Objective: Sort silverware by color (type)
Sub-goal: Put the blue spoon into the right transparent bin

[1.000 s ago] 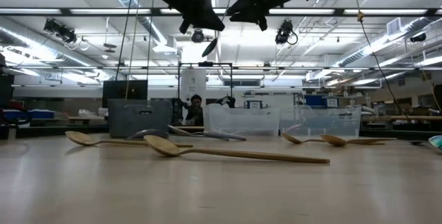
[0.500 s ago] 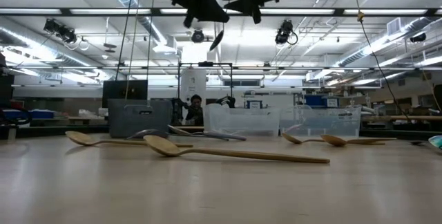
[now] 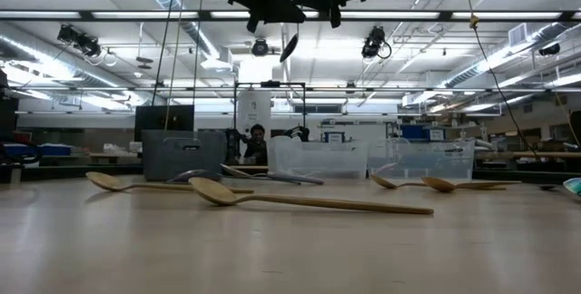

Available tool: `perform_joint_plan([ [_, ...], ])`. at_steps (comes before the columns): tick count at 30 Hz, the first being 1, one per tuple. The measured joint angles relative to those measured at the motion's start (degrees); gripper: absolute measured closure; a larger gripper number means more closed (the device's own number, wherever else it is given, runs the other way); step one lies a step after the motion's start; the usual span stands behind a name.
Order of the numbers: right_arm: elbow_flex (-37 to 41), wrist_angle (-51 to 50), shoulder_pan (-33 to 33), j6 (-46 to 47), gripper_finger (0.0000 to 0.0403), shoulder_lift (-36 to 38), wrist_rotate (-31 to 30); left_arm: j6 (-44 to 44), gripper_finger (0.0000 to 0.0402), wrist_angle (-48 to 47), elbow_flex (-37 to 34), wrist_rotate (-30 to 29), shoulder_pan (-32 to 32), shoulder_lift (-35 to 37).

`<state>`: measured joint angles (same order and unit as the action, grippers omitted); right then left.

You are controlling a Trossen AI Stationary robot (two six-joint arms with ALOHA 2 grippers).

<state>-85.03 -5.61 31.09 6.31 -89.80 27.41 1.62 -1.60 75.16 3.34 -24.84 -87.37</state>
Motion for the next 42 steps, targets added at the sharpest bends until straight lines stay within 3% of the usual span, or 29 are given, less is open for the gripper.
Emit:
perform_joint_plan([
  [7,0.0,-0.46,0.04,-1.2,0.0359,0.0,0.72,-0.78,0.0366,0.09,-0.04,0.06,-0.07,0.0],
  [14,-0.02,-1.94,1.01,-0.85,0.0359,-0.09,0.84,-0.34,0.0304,-0.05,-0.04,-0.51,-0.72,0.28],
  [21,0.0,-4.01,3.02,-1.49,0.0358,1.7,0.51,6.79,0.0262,-5.53,-0.02,-0.83,-1.72,2.41],
  [29,-0.02,-1.55,4.72,-6.4,0.0357,4.81,-9.94,13.09,0.0261,-6.42,-1.82,-1.21,3.21,2.08],
  [32,-0.02,1.53,4.77,-5.25,0.0357,4.83,-11.32,13.57,0.0261,-2.8,-2.4,-8.96,5.32,1.47],
  [37,-0.02,4.8,2.69,-2.0,0.0357,4.81,-15.85,2.84,0.026,4.03,-2.4,-27.93,8.55,1.47],
  [42,-0.02,8.41,-0.56,-0.57,0.0356,4.76,-17.14,-1.37,0.026,11.06,-2.4,-31.02,8.96,1.09],
])
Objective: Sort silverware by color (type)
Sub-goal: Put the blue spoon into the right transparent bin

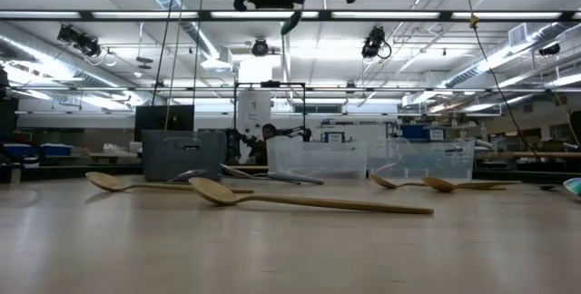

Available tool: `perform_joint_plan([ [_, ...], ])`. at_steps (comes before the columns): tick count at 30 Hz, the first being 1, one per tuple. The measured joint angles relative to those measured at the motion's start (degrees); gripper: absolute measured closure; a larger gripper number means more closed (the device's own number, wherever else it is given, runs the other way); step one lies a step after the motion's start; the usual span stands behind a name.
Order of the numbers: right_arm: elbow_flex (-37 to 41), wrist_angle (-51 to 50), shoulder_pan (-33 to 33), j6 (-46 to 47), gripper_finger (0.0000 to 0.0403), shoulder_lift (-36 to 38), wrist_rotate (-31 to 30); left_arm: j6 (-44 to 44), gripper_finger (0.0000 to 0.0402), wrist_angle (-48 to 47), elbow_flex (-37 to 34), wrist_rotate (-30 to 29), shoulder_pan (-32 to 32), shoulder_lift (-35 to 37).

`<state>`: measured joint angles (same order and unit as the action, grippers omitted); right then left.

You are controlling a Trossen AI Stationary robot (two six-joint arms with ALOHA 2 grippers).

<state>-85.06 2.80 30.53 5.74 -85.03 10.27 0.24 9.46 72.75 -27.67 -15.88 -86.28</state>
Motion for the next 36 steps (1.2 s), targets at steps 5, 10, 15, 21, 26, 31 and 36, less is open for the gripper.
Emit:
perform_joint_plan([
  [5,0.0,0.0,-1.62,0.72,0.0356,-0.09,-0.2,-5.4,0.026,3.24,0.04,-3.53,-0.08,-0.02],
  [10,0.0,0.37,-2.04,2.07,0.0356,-0.09,-0.2,-8.43,0.026,4.33,0.04,-1.35,-0.12,-0.02],
  [15,0.0,0.63,-2.49,1.98,0.0356,-0.09,-0.27,-8.9,0.026,4.74,0.04,-0.6,-0.08,-0.02],
  [21,0.0,2.35,-4.03,4.12,0.0356,-0.09,-1.41,-12.81,0.0262,6.15,0.04,-0.58,-0.06,-0.62],
  [26,0.0,2.21,-5.74,9.23,0.0356,-0.09,-7.97,-16.55,0.0298,6.9,0.07,-0.58,0.0,-1.07],
  [31,0.0,1.81,-7.2,11.66,0.0356,-0.09,-13.81,-17.5,0.0362,6.88,0.07,-1.28,0.0,-1.32],
  [36,0.0,-1.09,-7.01,12.02,0.0349,0.09,-11.43,-16.57,0.0385,5.89,0.0,-2.12,-0.06,-1.25],
])
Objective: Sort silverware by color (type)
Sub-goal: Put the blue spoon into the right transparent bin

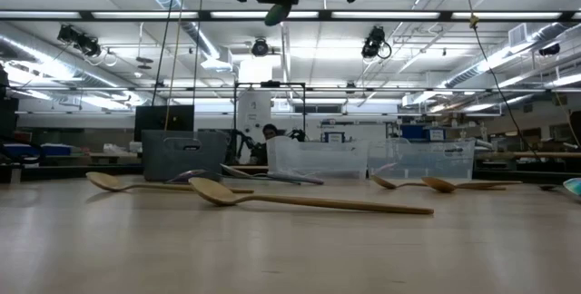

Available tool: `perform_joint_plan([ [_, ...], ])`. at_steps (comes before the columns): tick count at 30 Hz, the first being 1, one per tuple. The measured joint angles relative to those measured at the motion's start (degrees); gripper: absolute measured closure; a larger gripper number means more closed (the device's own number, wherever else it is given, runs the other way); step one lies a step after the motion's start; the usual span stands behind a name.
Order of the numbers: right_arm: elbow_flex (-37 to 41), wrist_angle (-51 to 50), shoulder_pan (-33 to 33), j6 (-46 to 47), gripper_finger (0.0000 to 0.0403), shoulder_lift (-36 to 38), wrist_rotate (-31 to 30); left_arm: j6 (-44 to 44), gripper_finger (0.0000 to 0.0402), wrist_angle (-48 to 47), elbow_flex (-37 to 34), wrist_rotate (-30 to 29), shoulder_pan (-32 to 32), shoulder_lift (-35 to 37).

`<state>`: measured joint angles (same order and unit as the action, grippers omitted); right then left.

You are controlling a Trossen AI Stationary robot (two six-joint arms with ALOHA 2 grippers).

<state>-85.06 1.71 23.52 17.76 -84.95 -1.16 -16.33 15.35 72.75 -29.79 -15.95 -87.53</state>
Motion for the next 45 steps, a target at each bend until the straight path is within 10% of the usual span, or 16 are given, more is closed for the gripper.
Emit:
perform_joint_plan([
  [5,0.02,-11.46,2.21,0.37,0.0307,2.21,8.22,1.62,0.0386,-5.1,0.0,1.51,-0.68,0.0],
  [18,-0.02,-41.02,5.12,-11.24,0.0184,10.16,7.05,5.78,0.0387,-16.36,0.02,18.85,-5.2,-0.67],
  [25,-1.54,-50.78,3.72,-18.33,0.0179,9.19,3.77,13.54,0.0387,-21.29,1.74,25.15,-6.93,-3.22],
  [37,-1.91,-49.75,-3.26,-50.78,0.0181,6.63,-4.6,18.72,0.0387,-47.66,25.43,29.5,-7.07,-16.97],
  [45,-0.95,-49.65,-2.04,-53.12,0.0211,3.4,-4.82,11.89,0.0387,-51.2,33.11,29.06,-5.0,-21.74],
])
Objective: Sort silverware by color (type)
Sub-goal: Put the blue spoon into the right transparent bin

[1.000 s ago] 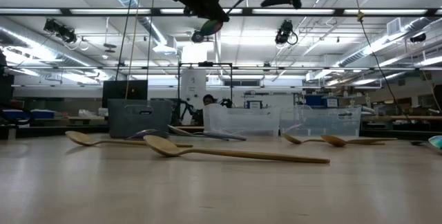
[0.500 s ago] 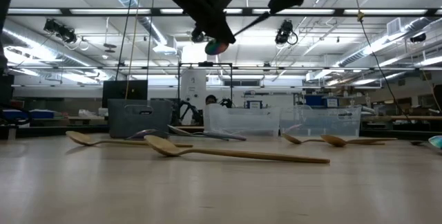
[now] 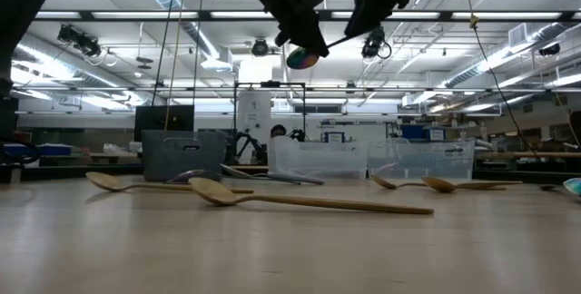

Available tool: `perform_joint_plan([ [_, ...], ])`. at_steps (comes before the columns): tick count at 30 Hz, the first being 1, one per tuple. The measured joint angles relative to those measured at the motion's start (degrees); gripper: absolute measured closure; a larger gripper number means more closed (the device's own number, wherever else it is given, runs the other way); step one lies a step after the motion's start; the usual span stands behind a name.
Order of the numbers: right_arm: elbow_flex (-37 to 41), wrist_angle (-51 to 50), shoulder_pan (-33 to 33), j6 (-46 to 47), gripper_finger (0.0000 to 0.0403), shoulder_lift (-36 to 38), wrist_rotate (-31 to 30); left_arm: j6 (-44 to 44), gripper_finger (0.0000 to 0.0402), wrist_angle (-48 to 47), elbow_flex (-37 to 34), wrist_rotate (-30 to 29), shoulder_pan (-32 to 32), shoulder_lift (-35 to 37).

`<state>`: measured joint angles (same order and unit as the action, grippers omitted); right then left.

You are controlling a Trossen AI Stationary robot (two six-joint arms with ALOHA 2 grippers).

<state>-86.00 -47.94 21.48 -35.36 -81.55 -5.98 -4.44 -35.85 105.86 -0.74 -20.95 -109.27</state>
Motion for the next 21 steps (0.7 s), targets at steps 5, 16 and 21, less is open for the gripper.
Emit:
perform_joint_plan([
  [5,0.01,0.59,0.0,-0.77,0.0243,-1.33,-0.44,-3.97,0.0387,-1.14,-0.02,0.22,0.79,-0.34],
  [16,0.01,0.13,0.04,-1.43,0.0323,-3.81,0.3,-8.47,0.0387,-1.2,-0.02,-3.96,2.91,-0.34],
  [21,-0.01,0.1,0.01,-1.84,0.0381,-4.07,0.18,-9.52,0.0379,-0.9,-0.04,-4.58,3.21,-0.34],
])
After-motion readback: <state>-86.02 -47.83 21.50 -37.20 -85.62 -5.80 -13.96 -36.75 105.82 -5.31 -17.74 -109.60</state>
